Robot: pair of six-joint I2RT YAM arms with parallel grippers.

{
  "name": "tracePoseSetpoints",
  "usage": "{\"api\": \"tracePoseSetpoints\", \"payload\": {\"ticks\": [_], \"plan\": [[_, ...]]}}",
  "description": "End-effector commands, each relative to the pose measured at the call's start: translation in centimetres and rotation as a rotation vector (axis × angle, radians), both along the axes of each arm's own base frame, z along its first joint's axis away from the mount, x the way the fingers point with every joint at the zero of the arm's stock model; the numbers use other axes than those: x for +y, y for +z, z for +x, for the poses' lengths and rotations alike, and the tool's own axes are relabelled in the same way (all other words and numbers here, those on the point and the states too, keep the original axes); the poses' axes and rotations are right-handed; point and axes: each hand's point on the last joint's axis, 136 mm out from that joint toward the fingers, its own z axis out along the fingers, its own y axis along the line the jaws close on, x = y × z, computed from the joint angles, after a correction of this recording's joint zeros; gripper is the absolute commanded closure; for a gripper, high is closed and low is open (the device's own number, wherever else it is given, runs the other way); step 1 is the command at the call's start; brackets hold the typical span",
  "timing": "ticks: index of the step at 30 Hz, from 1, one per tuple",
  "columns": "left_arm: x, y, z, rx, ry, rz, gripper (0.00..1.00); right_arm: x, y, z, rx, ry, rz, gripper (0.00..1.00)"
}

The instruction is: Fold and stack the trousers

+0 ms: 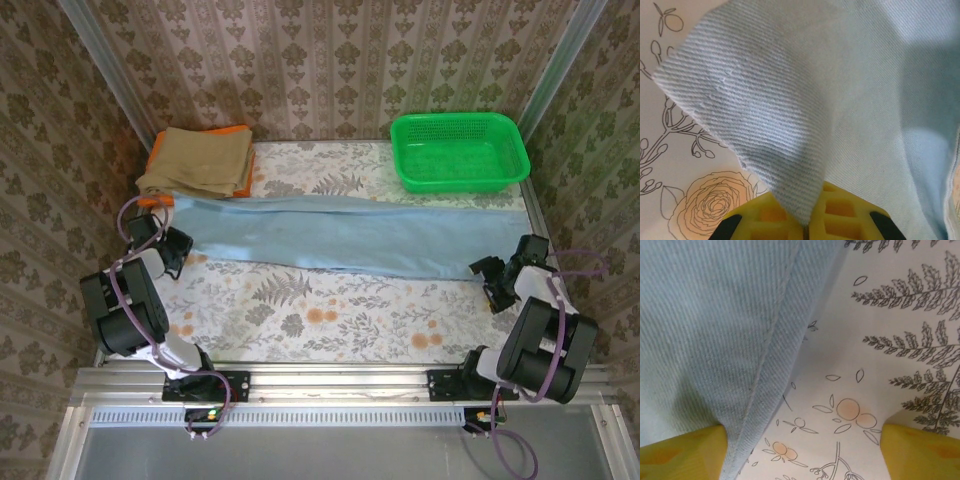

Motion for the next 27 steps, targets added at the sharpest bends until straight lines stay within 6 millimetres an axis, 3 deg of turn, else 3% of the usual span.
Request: {"api": "tracePoseSetpoints", "payload": {"ticks": [1,4,8,15,20,27], "plan": [[0.9,2.5,1.4,-0.069,0.019,0.009,1.00,-1.0,2.6,4.9,-0.147,0.009,-0.032,0.28],[0.8,3.0,1.5,-0.078,0.014,0.001,1.00,-2.2,2.5,5.1,-0.117,0.005,-0.085,0.39],[0.8,4.0,1.2,-0.091,0.016,0.010,1.00,-2.6,2.5,4.9,-0.095,0.012,-0.116,0.70],[1.2,8.3,0.5,-0.128,0.014,0.041,1.00,-2.9,6.0,4.0,-0.150,0.014,-0.192,1.00],[1.5,10.7,-0.1,-0.142,0.004,0.060,1.00,-2.5,6.8,3.5,-0.164,0.025,-0.196,1.00],[2.7,11.5,-2.1,-0.128,0.022,0.061,1.00,-3.7,7.5,2.3,-0.162,-0.015,-0.215,1.00]]}}
